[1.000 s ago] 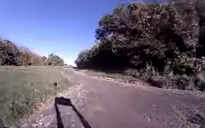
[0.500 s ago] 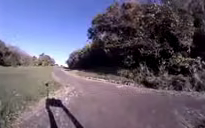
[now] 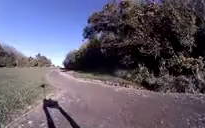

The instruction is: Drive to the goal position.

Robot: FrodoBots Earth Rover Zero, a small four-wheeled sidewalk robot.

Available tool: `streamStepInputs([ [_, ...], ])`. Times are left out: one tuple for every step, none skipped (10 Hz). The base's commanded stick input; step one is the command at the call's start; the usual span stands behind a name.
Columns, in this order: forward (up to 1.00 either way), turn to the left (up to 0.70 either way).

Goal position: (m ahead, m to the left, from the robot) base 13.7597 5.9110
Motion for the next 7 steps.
streamStepInputs([
  [0.50,0.00],
  [0.50,0.00],
  [0.50,0.00],
  [0.50,0.00],
  [0.50,0.00],
  [0.50,0.03],
  [0.50,0.04],
])
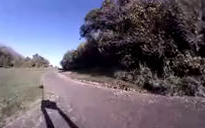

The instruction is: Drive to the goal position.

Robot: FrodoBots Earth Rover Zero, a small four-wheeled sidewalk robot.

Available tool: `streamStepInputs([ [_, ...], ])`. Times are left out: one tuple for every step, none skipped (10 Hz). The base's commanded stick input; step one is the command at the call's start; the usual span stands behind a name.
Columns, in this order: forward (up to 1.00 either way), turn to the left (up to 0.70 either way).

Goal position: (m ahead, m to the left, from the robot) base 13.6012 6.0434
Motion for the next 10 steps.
streamStepInputs([
  [0.50,0.08],
  [0.50,0.07],
  [0.50,0.02],
  [0.50,0.00],
  [0.50,0.00],
  [0.50,0.00],
  [0.50,0.00],
  [0.50,0.00],
  [0.50,0.02],
  [0.50,0.10],
])
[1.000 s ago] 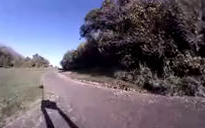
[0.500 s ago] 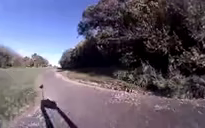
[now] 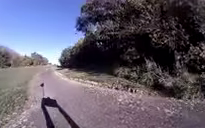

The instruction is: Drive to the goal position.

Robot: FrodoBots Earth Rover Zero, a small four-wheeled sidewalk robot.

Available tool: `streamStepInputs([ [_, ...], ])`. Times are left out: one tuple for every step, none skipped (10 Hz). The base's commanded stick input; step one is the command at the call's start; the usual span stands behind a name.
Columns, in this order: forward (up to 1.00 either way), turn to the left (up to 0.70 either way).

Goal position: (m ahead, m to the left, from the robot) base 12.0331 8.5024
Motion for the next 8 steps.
streamStepInputs([
  [0.50,0.40],
  [0.50,0.50],
  [0.50,0.49],
  [0.50,0.34],
  [0.50,0.19],
  [0.50,0.04],
  [0.50,0.00],
  [0.50,0.00],
])
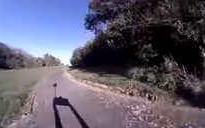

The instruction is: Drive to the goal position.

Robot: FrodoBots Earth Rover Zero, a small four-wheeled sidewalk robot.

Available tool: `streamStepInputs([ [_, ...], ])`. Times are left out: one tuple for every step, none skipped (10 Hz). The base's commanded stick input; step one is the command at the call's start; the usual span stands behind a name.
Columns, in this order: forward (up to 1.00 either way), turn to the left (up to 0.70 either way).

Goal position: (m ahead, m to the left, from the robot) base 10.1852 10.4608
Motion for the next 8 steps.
streamStepInputs([
  [0.50,0.00],
  [0.50,0.00],
  [0.50,0.00],
  [0.50,0.00],
  [0.50,0.00],
  [0.50,0.00],
  [0.50,0.00],
  [0.50,0.01],
])
